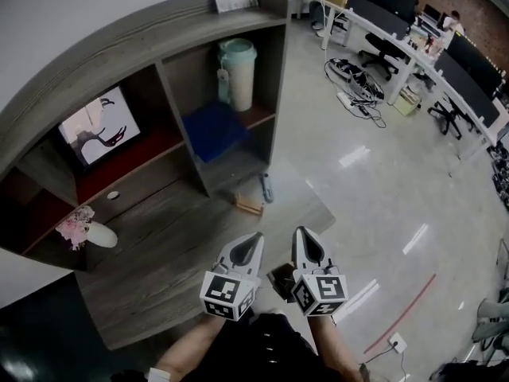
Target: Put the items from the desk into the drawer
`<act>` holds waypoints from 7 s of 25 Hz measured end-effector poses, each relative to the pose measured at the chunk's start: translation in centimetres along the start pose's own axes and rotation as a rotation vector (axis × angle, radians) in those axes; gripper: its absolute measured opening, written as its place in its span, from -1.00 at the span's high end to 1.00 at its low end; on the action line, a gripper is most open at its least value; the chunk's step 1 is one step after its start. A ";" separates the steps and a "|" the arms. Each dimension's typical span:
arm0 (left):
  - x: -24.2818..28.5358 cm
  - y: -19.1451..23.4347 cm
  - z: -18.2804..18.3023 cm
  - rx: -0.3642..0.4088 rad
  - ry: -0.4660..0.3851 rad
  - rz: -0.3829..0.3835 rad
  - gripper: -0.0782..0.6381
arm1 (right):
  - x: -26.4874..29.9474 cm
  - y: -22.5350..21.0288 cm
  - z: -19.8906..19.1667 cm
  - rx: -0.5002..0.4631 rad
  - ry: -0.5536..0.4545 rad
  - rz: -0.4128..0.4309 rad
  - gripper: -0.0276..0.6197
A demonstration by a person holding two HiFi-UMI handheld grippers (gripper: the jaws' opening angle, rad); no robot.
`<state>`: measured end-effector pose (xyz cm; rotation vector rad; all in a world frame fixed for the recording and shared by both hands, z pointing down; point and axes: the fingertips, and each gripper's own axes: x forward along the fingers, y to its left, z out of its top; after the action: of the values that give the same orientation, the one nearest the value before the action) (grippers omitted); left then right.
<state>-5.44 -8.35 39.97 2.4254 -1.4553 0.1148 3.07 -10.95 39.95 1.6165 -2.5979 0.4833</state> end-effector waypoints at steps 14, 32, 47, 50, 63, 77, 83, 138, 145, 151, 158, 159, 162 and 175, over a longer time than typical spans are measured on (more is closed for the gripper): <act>0.6 6.9 -1.3 0.013 0.019 0.109 0.76 | 6.9 0.9 -2.3 0.007 0.081 0.022 0.88; 4.6 11.0 -5.3 -0.059 0.066 0.107 0.76 | 12.5 0.5 -9.7 0.074 0.249 -0.008 0.46; 8.6 14.7 -8.7 -0.072 0.098 0.107 0.76 | 16.3 -1.1 -14.8 0.071 0.328 -0.092 0.37; 8.8 15.5 -9.1 -0.077 0.101 0.117 0.76 | 16.9 -1.1 -15.2 0.087 0.320 -0.102 0.37; 9.0 16.3 -10.1 -0.104 0.110 0.123 0.76 | 18.2 -2.0 -16.8 0.087 0.370 -0.187 0.66; 8.9 15.1 -9.3 -0.101 0.101 0.101 0.76 | 16.8 -3.5 -15.9 0.114 0.372 -0.239 0.75; 9.0 13.3 -8.6 -0.083 0.099 0.073 0.76 | 15.3 -4.5 -14.5 0.120 0.353 -0.261 0.75; 7.7 -10.1 -14.4 0.003 0.225 -0.229 0.76 | -9.5 -18.0 -17.0 0.228 0.368 -0.566 0.75; 7.4 -9.3 -17.7 -0.021 0.251 -0.175 0.76 | -8.0 -18.5 -21.3 0.234 0.442 -0.527 0.75; 7.4 -8.4 -19.8 -0.049 0.265 -0.138 0.76 | -6.8 -18.6 -25.6 0.281 0.505 -0.521 0.75; 7.3 -7.8 -20.5 -0.048 0.280 -0.131 0.76 | -5.5 -18.4 -28.5 0.342 0.554 -0.495 0.72; 7.3 -7.7 -20.5 -0.046 0.282 -0.131 0.76 | -5.2 -18.0 -28.6 0.344 0.556 -0.477 0.68; 7.5 -7.5 -20.2 -0.046 0.282 -0.133 0.76 | -4.7 -17.5 -28.5 0.340 0.549 -0.449 0.57; 8.3 -7.7 -19.5 -0.045 0.278 -0.156 0.76 | -5.9 -18.5 -28.2 0.347 0.534 -0.503 0.52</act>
<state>7.00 -6.15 58.67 2.3640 -1.1325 0.3640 18.50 -5.35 69.94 1.8222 -1.7187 1.1679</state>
